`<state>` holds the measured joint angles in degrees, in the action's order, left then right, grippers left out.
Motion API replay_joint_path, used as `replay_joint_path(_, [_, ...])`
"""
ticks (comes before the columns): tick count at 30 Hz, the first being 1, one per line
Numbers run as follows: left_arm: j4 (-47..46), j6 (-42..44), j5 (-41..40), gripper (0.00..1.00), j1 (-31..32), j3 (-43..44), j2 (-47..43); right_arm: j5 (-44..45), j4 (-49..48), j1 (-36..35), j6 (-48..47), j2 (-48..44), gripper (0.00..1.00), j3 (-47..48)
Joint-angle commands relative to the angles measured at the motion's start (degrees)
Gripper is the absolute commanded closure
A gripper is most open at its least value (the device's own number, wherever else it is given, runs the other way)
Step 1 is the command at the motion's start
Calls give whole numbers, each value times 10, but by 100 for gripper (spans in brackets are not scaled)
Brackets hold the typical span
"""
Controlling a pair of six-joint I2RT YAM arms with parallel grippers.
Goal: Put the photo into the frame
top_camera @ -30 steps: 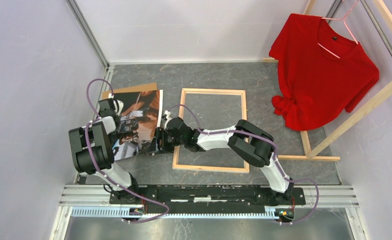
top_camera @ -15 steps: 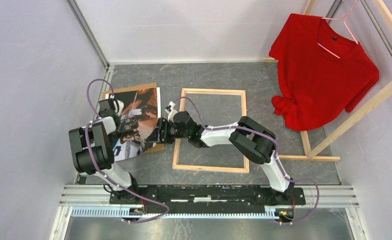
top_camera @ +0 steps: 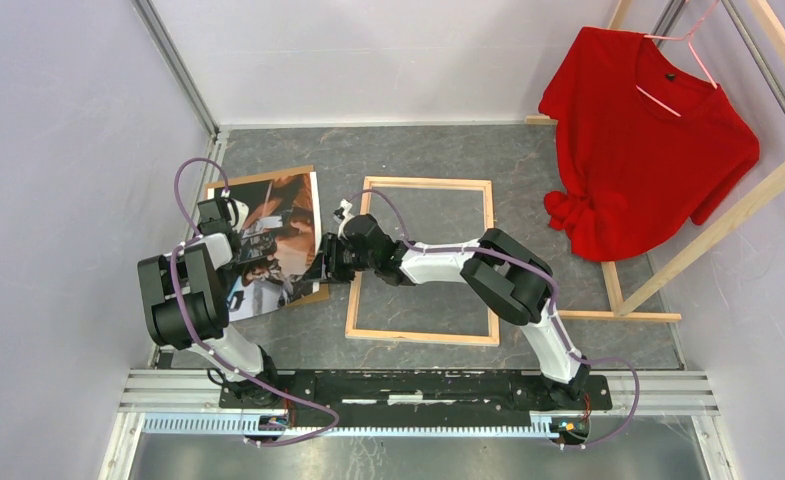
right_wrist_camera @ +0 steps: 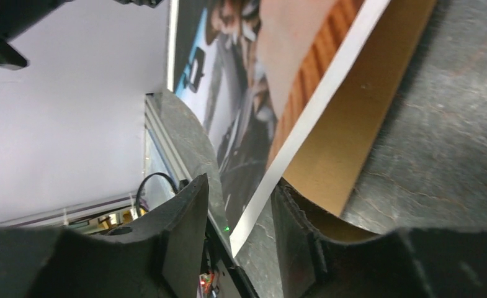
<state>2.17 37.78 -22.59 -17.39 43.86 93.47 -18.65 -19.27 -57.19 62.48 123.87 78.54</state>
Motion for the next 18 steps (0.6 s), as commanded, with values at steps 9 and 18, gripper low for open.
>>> replay_joint_path(9, [150,-46,112,28,-4,39,3,40,109,2,-99,-18,100,78])
replay_joint_path(18, [298,-114,207,0,-12,192,-43,161,281,26,-364,-227,100,86])
